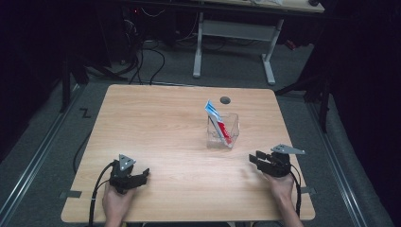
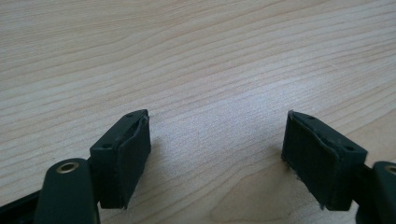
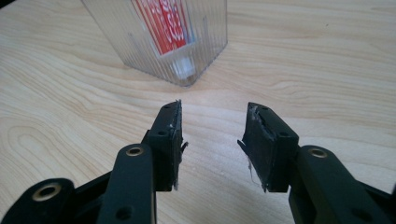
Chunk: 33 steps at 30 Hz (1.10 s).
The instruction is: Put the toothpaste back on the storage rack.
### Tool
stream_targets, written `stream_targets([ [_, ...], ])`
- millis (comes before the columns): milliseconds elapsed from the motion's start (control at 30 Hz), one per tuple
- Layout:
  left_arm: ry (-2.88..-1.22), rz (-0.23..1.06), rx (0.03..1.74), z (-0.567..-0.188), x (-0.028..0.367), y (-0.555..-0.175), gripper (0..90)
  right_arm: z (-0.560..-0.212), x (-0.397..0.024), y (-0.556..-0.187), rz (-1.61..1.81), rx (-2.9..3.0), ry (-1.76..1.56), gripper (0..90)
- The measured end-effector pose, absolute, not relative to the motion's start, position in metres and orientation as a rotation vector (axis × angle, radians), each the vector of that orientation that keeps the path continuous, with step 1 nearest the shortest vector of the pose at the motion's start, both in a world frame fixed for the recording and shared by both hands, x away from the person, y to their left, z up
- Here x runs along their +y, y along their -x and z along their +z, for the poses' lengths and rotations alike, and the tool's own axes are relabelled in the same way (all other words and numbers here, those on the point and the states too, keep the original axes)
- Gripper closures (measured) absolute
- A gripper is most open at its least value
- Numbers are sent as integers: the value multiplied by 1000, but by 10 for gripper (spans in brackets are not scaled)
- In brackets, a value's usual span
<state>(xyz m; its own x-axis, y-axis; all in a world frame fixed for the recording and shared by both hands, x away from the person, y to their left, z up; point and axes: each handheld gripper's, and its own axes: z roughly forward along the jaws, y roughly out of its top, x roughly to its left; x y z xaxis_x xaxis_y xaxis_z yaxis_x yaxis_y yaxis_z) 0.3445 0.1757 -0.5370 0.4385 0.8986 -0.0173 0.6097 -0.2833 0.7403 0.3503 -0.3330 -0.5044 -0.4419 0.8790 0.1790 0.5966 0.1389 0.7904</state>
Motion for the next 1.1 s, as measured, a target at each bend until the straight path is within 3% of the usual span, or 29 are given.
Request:
stream_targets([
  [800,-2006,539,1264,-537,176,-344,240,-530,-314,-362,1026,2161,-1398,535],
  [1100,-2005,540,1264,-537,176,-344,240,-530,-305,-360,938,2194,-1287,470],
])
